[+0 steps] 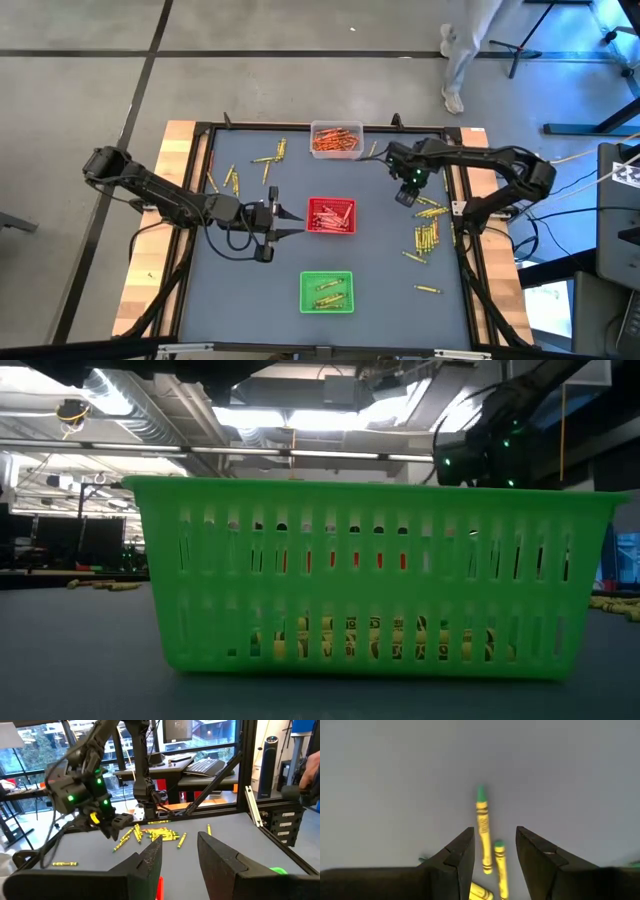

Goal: Sort crayons
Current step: Put the green crayon into the green bin

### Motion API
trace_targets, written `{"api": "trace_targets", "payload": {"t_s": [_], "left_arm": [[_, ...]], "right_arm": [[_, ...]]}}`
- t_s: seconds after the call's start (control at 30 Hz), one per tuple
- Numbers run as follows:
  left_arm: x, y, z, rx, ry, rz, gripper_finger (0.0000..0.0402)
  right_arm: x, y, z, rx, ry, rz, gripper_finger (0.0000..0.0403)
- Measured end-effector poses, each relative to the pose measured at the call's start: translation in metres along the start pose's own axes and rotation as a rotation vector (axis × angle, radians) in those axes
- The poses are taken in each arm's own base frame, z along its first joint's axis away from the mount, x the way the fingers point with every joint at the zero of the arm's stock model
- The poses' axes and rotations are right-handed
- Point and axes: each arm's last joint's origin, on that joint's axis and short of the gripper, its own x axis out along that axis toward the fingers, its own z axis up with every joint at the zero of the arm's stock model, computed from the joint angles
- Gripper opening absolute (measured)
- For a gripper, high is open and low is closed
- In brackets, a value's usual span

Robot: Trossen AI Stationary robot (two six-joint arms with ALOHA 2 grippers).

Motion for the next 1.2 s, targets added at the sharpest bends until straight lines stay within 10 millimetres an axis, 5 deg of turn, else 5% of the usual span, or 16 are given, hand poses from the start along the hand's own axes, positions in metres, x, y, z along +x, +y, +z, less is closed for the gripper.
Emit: {"api": "trace_targets", "payload": {"t_s": [0.43,0.6,0.8,1.2], "left_arm": [[0.0,0.0,0.0,0.0,0.0,0.006,0.0109],[0.0,0.0,0.0,0.0,0.0,0.007,0.0109],[0.0,0.0,0.0,0.0,0.0,0.007,0.0109],[0.0,0.0,0.0,0.0,-0.001,0.007,0.0109]], "right_arm": [[0.034,0.0,-0.007,-0.023,-0.075,0.009,0.014],[0.036,0.0,-0.009,-0.026,-0.086,0.018,0.0103],[0.036,0.0,-0.008,-0.046,-0.09,0.018,0.0015],[0.003,0.023,0.007,-0.13,-0.189,0.019,0.0009]]}}
